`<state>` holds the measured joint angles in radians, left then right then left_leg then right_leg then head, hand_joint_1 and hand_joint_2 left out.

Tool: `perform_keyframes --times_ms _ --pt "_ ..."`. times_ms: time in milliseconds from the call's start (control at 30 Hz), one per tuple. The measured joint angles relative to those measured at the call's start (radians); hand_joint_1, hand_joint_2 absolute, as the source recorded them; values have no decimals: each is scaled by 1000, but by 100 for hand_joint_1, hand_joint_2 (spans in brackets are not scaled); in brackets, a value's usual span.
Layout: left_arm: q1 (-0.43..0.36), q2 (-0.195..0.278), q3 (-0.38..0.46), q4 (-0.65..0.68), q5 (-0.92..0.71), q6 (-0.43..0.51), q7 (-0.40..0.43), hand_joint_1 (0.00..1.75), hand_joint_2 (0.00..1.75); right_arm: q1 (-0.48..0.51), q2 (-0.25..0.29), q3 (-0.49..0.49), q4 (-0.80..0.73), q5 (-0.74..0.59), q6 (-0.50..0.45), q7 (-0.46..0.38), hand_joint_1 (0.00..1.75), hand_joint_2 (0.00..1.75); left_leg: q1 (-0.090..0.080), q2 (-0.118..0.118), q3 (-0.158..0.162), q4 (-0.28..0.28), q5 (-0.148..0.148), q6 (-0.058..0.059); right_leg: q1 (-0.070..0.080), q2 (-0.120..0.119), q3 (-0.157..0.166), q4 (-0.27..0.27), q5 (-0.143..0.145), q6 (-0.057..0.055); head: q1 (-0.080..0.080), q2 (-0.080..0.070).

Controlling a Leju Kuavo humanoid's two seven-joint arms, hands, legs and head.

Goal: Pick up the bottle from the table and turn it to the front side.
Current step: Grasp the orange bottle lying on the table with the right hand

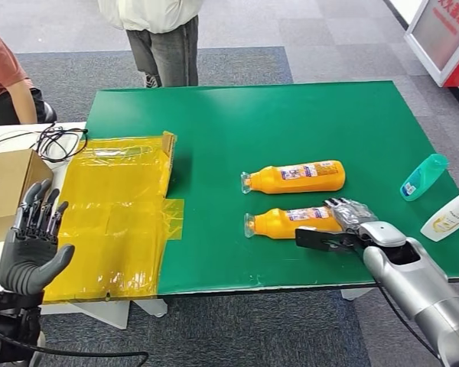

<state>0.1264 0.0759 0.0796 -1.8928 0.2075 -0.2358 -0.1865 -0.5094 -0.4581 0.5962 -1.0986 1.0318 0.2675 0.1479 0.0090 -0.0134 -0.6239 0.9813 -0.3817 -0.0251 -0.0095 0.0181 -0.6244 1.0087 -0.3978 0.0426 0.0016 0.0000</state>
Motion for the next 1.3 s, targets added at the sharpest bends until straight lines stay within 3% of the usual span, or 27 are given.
perform_keyframes --times_ms 600,800,967,1133,1300 --pt "0 6 -11 -5 10 3 -1 0 175 5 21 -11 31 -23 -76 -32 175 175 0 0 0 0 0 0 0 0 0 0 0 0 0 0" --pt "-5 9 -11 -5 21 3 0 0 175 55 22 -84 -23 -267 -45 -126 175 175 0 0 0 0 0 0 0 0 0 0 0 0 0 0" --pt "-14 14 -12 -4 30 3 -1 0 175 88 22 -141 -71 -382 -11 -161 175 175 0 0 0 0 0 0 0 0 0 0 0 0 0 0" --pt "-31 24 -18 15 41 18 -16 0 175 154 26 -217 -155 -716 42 -264 175 175 0 -1 0 0 0 0 0 -1 0 0 0 0 0 0" --pt "-46 35 -31 37 3 57 -28 0 175 207 34 -282 -271 -847 42 -272 175 175 0 -1 0 0 0 0 0 -1 0 0 0 0 0 0"
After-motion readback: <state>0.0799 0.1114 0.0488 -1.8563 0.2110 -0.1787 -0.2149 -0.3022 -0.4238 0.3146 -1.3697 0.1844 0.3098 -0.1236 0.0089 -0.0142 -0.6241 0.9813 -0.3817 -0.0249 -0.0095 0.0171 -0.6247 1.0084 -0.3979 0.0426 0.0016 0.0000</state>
